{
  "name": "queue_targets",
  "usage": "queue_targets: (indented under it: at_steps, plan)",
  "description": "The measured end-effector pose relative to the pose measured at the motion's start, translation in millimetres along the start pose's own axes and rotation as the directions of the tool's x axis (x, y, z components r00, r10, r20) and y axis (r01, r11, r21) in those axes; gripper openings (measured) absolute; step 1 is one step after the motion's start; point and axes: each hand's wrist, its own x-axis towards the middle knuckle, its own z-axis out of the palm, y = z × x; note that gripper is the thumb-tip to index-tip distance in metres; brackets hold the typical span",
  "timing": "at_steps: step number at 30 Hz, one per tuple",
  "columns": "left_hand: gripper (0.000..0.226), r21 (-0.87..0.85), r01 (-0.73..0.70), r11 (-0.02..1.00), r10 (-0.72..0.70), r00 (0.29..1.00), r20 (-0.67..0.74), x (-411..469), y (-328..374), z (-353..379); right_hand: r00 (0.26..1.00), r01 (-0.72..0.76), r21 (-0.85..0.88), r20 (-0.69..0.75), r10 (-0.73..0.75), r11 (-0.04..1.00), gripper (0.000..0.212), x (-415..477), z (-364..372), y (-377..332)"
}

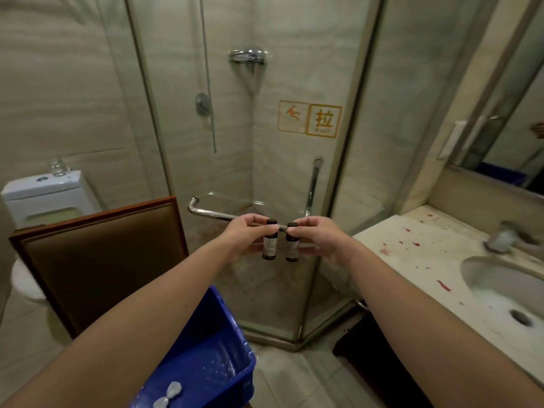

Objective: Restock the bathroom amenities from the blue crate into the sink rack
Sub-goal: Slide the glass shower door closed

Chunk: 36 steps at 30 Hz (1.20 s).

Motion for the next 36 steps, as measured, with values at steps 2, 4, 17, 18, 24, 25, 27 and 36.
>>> queue_targets:
  at_steps: [2,4,17,18,24,25,27,36]
  plan:
    - [0.029,0.007,-0.025,1.000,0.025,0.999,0.030,7.7,12.8,23.8,0.999,0.011,0.015,-0.030,-0.010,1.000,0.020,-7.0,-26.0,-5.6]
    - [0.027,0.005,-0.048,0.999,0.048,0.997,0.064,14.1,24.5,50.2,0.998,0.023,0.018,-0.055,-0.022,1.000,0.019,-15.8,-54.3,-10.2]
    - [0.030,-0.007,-0.107,0.994,0.105,0.961,0.257,42.4,69.2,248.0,0.977,0.077,0.011,-0.201,-0.073,0.997,0.020,-92.6,-246.6,-13.0]
    - [0.031,-0.002,-0.107,0.994,0.103,0.957,0.270,42.5,71.1,262.5,0.973,0.080,0.011,-0.216,-0.075,0.997,0.021,-98.6,-260.1,-11.7]
    - [0.030,-0.024,-0.129,0.991,0.129,0.925,0.358,44.2,75.4,345.2,0.946,0.098,-0.012,-0.309,-0.097,0.995,0.023,-138.3,-333.4,-0.4]
    - [0.032,-0.026,-0.130,0.991,0.131,0.920,0.370,44.6,75.1,357.9,0.942,0.101,-0.012,-0.321,-0.099,0.995,0.022,-145.2,-344.0,2.5]
    - [0.034,-0.032,-0.128,0.991,0.131,0.907,0.400,44.5,74.2,382.5,0.931,0.102,-0.011,-0.352,-0.099,0.995,0.023,-158.8,-364.3,8.7]
    - [0.032,0.009,-0.127,0.992,0.103,0.840,0.532,37.0,70.8,479.5,0.861,0.081,0.036,-0.507,-0.051,0.996,0.028,-216.1,-433.6,39.2]
